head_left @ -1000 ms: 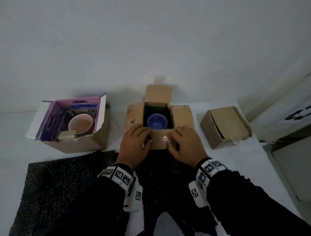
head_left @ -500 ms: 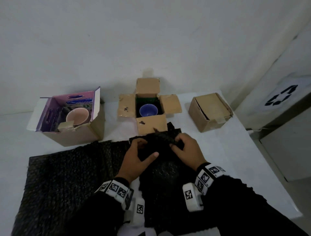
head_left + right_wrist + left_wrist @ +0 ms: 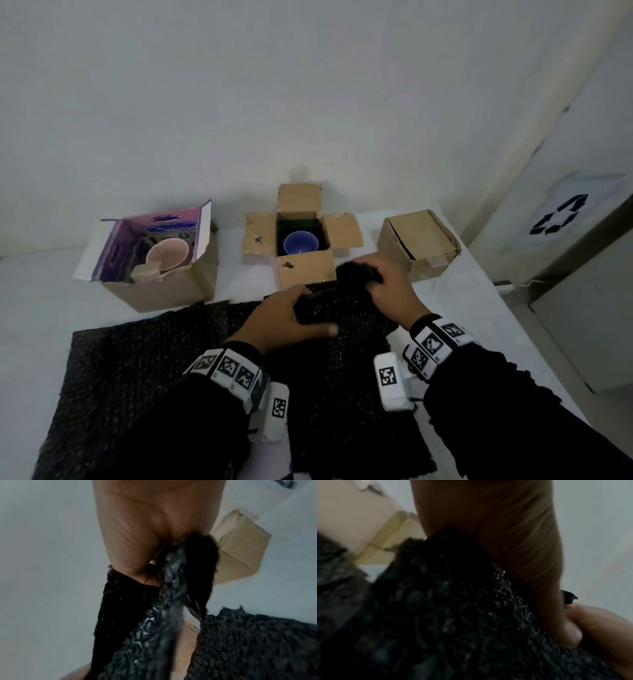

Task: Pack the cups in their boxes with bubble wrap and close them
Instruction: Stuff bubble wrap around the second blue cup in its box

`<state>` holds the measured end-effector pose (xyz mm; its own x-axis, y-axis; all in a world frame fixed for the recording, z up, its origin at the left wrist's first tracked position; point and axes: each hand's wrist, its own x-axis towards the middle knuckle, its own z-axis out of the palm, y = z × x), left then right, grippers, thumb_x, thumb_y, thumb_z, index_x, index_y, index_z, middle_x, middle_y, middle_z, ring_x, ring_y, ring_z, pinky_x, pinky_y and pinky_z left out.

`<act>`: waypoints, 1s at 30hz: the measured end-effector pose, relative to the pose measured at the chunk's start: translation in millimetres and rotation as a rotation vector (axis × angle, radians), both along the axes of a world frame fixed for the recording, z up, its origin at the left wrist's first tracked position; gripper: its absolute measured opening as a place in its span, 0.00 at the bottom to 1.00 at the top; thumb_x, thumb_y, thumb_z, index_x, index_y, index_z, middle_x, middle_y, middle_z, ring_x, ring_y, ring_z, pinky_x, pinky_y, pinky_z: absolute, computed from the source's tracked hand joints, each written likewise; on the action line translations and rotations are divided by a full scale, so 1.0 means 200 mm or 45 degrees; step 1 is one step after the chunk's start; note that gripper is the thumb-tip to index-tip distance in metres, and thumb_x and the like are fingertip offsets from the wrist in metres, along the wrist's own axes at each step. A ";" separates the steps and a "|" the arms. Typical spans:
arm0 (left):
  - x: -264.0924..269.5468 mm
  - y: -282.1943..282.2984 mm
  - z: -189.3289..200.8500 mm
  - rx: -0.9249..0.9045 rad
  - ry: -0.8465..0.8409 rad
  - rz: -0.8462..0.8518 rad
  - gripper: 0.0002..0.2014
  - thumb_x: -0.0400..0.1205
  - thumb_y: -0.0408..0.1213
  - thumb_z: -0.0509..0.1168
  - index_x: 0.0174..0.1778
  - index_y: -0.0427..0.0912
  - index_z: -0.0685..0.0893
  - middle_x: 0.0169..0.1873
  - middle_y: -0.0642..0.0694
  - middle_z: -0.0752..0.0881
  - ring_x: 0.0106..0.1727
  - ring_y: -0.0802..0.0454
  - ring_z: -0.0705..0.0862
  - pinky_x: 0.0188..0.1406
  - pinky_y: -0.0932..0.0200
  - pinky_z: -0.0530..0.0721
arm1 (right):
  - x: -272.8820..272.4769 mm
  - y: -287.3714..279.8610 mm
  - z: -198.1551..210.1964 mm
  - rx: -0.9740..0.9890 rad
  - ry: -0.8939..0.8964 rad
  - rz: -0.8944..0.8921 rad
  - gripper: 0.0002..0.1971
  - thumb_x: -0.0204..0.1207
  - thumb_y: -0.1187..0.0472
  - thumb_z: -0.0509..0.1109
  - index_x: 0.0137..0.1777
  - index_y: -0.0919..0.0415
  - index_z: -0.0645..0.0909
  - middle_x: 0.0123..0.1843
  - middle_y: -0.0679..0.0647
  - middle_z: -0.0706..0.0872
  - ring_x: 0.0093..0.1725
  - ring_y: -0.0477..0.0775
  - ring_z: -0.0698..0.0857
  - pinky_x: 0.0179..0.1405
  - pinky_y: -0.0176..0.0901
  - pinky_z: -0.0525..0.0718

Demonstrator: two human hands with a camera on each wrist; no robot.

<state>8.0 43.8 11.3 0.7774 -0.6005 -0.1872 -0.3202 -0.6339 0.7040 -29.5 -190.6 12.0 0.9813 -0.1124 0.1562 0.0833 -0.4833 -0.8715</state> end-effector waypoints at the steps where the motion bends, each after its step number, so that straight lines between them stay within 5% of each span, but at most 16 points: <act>1: 0.02 0.00 0.02 0.191 -0.130 -0.092 0.27 0.67 0.65 0.73 0.56 0.54 0.81 0.50 0.56 0.86 0.50 0.58 0.84 0.50 0.58 0.83 | 0.01 0.00 0.01 -0.105 0.020 0.013 0.16 0.70 0.71 0.66 0.46 0.47 0.82 0.49 0.55 0.84 0.51 0.49 0.82 0.53 0.39 0.77; 4: 0.08 0.01 0.06 0.445 -0.378 -0.207 0.14 0.79 0.47 0.68 0.59 0.48 0.85 0.53 0.46 0.84 0.56 0.46 0.83 0.55 0.50 0.81 | 0.04 0.01 0.04 -0.225 0.154 0.043 0.18 0.75 0.67 0.67 0.32 0.41 0.72 0.34 0.47 0.77 0.36 0.46 0.77 0.38 0.44 0.70; 7: 0.13 0.03 0.09 0.375 -0.302 -0.140 0.11 0.83 0.37 0.61 0.59 0.40 0.81 0.53 0.40 0.84 0.55 0.41 0.83 0.55 0.47 0.80 | 0.02 0.02 0.09 -0.030 0.235 0.061 0.07 0.68 0.55 0.70 0.41 0.42 0.74 0.40 0.46 0.82 0.42 0.46 0.83 0.40 0.46 0.79; 10: 0.18 0.06 0.12 0.400 -0.349 -0.100 0.10 0.84 0.37 0.59 0.59 0.39 0.76 0.50 0.38 0.85 0.52 0.40 0.83 0.49 0.50 0.78 | 0.01 0.01 0.12 -0.018 0.213 0.117 0.21 0.60 0.47 0.84 0.48 0.40 0.77 0.49 0.42 0.85 0.51 0.41 0.86 0.51 0.38 0.84; 12: 0.19 0.07 0.15 0.314 -0.400 -0.088 0.14 0.83 0.48 0.61 0.58 0.43 0.77 0.48 0.44 0.86 0.49 0.45 0.84 0.46 0.52 0.79 | 0.02 0.01 0.14 -0.263 0.181 0.117 0.21 0.58 0.45 0.86 0.42 0.36 0.75 0.45 0.39 0.81 0.46 0.38 0.83 0.45 0.31 0.79; 15: 0.19 0.08 0.19 0.116 -0.397 -0.073 0.25 0.80 0.68 0.52 0.48 0.51 0.81 0.39 0.53 0.84 0.41 0.57 0.83 0.43 0.51 0.82 | 0.07 0.01 0.12 -0.477 0.115 0.037 0.16 0.69 0.51 0.80 0.35 0.45 0.72 0.39 0.42 0.74 0.37 0.38 0.75 0.35 0.30 0.67; 18: 0.24 0.09 0.22 0.054 -0.361 -0.060 0.22 0.82 0.56 0.49 0.56 0.49 0.83 0.46 0.51 0.83 0.49 0.52 0.82 0.49 0.52 0.78 | 0.12 0.01 0.14 -0.435 0.190 0.119 0.05 0.77 0.61 0.72 0.49 0.55 0.78 0.43 0.47 0.81 0.42 0.47 0.80 0.39 0.42 0.74; 21: 0.31 0.11 0.22 0.029 -0.360 -0.061 0.18 0.81 0.45 0.55 0.67 0.51 0.78 0.50 0.51 0.76 0.52 0.54 0.77 0.50 0.59 0.71 | 0.16 0.02 0.21 -0.491 0.271 0.199 0.08 0.79 0.70 0.63 0.54 0.61 0.71 0.33 0.48 0.77 0.33 0.50 0.77 0.27 0.32 0.69; 23: 0.34 0.10 0.22 -0.086 -0.423 0.017 0.14 0.82 0.39 0.61 0.63 0.54 0.73 0.50 0.52 0.77 0.48 0.54 0.78 0.46 0.57 0.74 | 0.18 0.04 0.24 -0.498 0.297 0.211 0.09 0.80 0.73 0.60 0.59 0.67 0.68 0.32 0.50 0.74 0.29 0.46 0.73 0.23 0.30 0.68; 25: 0.37 0.09 0.23 -0.161 -0.531 0.091 0.13 0.81 0.36 0.64 0.56 0.55 0.70 0.47 0.52 0.78 0.45 0.52 0.79 0.42 0.51 0.78 | 0.20 0.05 0.28 -0.387 0.327 0.250 0.09 0.83 0.68 0.61 0.60 0.67 0.67 0.36 0.54 0.77 0.34 0.49 0.76 0.26 0.26 0.70; 27: 0.42 0.08 0.23 -0.179 -0.645 0.126 0.11 0.80 0.34 0.66 0.52 0.52 0.73 0.47 0.53 0.77 0.45 0.52 0.79 0.44 0.49 0.81 | 0.23 0.07 0.29 -0.173 0.376 0.287 0.15 0.83 0.58 0.66 0.62 0.63 0.68 0.48 0.60 0.83 0.46 0.56 0.82 0.39 0.26 0.74; 30: 0.50 0.07 0.20 -0.204 -0.736 0.139 0.08 0.80 0.33 0.66 0.53 0.47 0.82 0.50 0.53 0.77 0.49 0.54 0.81 0.50 0.53 0.83 | 0.32 0.07 0.25 0.069 0.354 0.268 0.17 0.83 0.49 0.66 0.64 0.59 0.73 0.61 0.60 0.83 0.61 0.56 0.83 0.61 0.49 0.80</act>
